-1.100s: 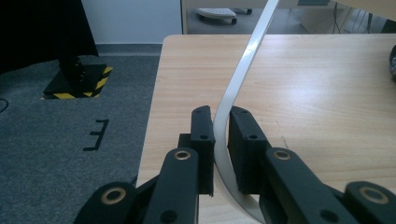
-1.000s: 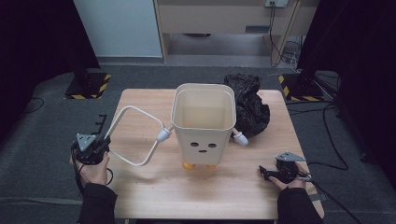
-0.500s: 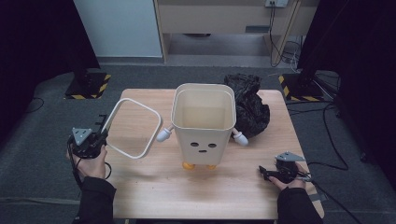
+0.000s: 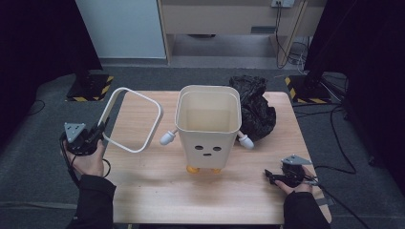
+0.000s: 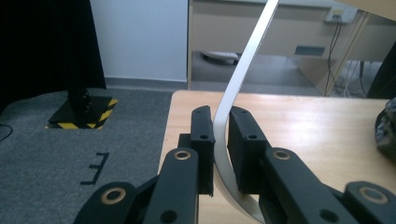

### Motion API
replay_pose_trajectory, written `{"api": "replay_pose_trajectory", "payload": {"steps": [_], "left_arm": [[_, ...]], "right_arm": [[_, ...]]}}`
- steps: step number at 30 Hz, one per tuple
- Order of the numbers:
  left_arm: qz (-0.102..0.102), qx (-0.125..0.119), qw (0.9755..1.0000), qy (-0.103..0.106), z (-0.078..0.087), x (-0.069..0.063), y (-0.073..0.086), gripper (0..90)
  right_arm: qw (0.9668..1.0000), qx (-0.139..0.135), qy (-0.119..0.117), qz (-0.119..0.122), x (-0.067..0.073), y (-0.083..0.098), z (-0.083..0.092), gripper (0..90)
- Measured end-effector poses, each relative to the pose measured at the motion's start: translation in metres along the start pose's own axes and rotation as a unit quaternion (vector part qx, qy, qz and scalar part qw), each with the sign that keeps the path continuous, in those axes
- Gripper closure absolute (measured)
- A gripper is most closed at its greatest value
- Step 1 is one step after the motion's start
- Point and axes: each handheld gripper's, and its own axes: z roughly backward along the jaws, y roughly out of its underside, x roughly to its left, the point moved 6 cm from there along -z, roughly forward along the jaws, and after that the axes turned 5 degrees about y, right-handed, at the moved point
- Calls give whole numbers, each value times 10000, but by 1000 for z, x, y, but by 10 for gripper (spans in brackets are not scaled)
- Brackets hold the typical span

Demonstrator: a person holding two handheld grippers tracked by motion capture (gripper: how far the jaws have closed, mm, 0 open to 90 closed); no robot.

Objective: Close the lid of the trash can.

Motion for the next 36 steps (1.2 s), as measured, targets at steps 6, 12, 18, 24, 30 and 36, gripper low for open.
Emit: {"api": "replay_pose_trajectory", "payload": {"steps": [6, 12, 18, 24, 30, 36], "left_arm": [[-88, -208, 9996, 175, 5, -10, -20, 803], [-130, -426, 9983, 367, 10, -18, -39, 804], [-256, -661, 9953, 664, 14, -30, -57, 804], [-389, -750, 9926, 874, 16, -40, -69, 804], [-491, -862, 9886, 1131, 18, -51, -80, 804], [-528, -935, 9860, 1275, 18, -61, -90, 805]], "right_arm": [[10000, -1, 0, 0, 0, 0, 0, 149], [10000, 4, -9, -5, 0, 0, 0, 148], [10000, 6, -10, -6, 0, 0, 0, 148], [10000, 8, -11, 3, 0, 0, 0, 148], [10000, 10, -10, 2, 0, 0, 0, 148], [10000, 12, -8, -1, 0, 0, 0, 147]]}}
